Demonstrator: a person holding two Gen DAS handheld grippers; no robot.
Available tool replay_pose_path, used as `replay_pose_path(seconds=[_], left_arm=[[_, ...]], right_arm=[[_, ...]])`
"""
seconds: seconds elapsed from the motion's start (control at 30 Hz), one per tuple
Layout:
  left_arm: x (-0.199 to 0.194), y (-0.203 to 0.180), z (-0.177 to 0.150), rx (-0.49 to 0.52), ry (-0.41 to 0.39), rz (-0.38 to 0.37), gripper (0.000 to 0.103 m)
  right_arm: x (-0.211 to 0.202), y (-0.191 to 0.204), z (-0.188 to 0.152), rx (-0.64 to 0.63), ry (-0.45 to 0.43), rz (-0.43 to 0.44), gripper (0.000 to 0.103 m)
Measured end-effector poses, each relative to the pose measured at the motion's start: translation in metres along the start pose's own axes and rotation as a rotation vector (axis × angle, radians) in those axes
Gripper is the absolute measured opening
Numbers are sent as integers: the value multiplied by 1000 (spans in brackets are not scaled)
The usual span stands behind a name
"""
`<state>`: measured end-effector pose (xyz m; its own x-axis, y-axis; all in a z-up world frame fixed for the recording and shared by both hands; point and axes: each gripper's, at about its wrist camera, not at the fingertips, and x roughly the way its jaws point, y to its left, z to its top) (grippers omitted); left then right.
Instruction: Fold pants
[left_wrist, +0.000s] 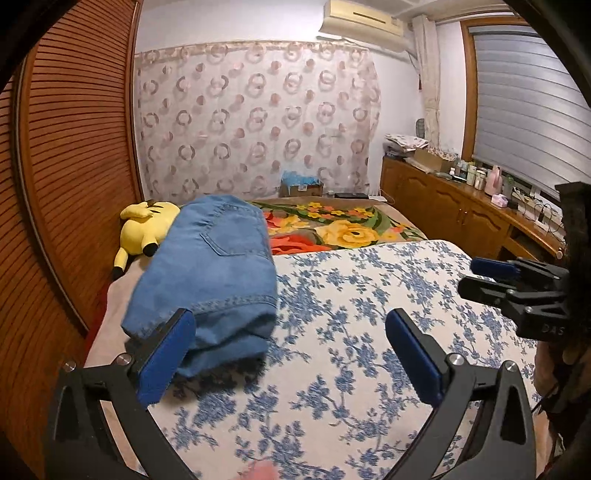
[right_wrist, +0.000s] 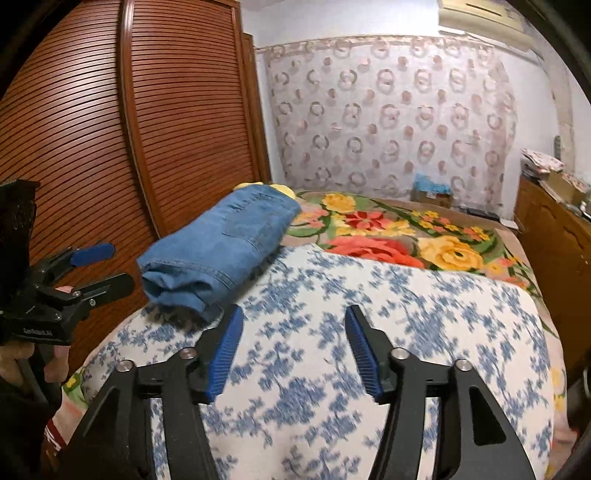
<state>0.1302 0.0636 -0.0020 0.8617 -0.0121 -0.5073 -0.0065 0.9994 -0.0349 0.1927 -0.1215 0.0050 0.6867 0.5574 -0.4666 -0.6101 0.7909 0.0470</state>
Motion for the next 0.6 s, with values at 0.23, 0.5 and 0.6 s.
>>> replay_pose_path(seconds=[0.23,0.5,0.6], left_arm=[[-13,-34,-6,1,8,-19,103],[-40,-65,7,14,-33,-66,103],[-51,-74,16,16,-59,-74,103]], right_arm=[[-41,-8,-14,52,-14,-98,68],[-100,-11,-22,74,-91,-167,68],[-123,-6,-23,79,-124,-199,68]])
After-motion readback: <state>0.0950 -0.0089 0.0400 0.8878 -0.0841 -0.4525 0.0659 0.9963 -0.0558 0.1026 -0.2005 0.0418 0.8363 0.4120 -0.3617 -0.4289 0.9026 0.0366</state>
